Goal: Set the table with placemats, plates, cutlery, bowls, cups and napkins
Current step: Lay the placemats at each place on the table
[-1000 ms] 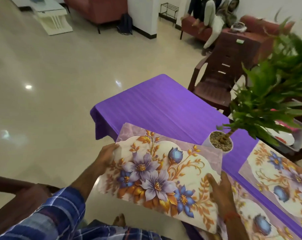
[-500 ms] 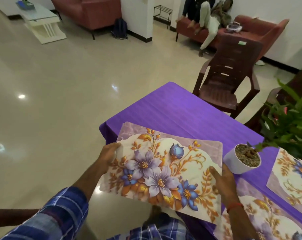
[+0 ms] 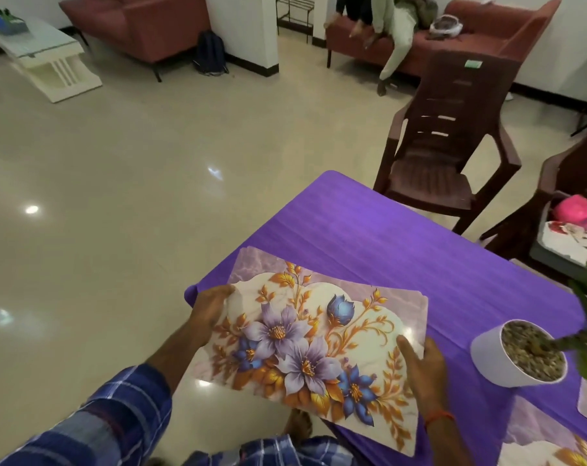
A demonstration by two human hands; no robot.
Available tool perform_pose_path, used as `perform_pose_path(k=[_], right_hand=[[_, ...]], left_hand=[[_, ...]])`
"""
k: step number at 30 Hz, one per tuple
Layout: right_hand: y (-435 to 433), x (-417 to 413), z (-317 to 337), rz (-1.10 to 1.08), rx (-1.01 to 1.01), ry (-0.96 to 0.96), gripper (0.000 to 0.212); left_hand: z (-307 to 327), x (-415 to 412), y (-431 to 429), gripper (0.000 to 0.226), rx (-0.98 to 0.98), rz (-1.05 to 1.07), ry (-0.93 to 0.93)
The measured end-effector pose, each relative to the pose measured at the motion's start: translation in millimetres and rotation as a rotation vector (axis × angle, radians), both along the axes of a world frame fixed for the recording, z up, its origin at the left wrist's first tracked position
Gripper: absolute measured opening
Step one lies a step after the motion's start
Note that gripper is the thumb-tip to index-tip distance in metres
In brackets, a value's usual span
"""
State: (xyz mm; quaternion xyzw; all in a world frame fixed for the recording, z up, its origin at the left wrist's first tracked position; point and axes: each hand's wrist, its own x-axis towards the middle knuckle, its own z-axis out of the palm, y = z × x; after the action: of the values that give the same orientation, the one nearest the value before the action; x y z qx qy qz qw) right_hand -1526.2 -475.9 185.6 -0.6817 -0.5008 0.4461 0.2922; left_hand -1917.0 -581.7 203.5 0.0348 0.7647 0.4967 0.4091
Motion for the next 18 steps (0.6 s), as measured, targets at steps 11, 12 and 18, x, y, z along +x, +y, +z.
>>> perform_pose_path(k=[11, 12, 18], right_hand=[[31, -32, -5, -0.059, -0.035, -0.115, 0.014], [31, -35, -3, -0.076, -0.038, -0.107, 0.01], [27, -42, 2, -0.243, -0.046, -0.099, 0.011]], left_hand=[[-21, -59, 55, 0.014, 0.003, -0.146, 0.105], [-22, -63, 60, 0.013, 0.011, -0.164, 0.114], [-28, -83, 91, 0.019, 0.029, -0.318, 0.176]])
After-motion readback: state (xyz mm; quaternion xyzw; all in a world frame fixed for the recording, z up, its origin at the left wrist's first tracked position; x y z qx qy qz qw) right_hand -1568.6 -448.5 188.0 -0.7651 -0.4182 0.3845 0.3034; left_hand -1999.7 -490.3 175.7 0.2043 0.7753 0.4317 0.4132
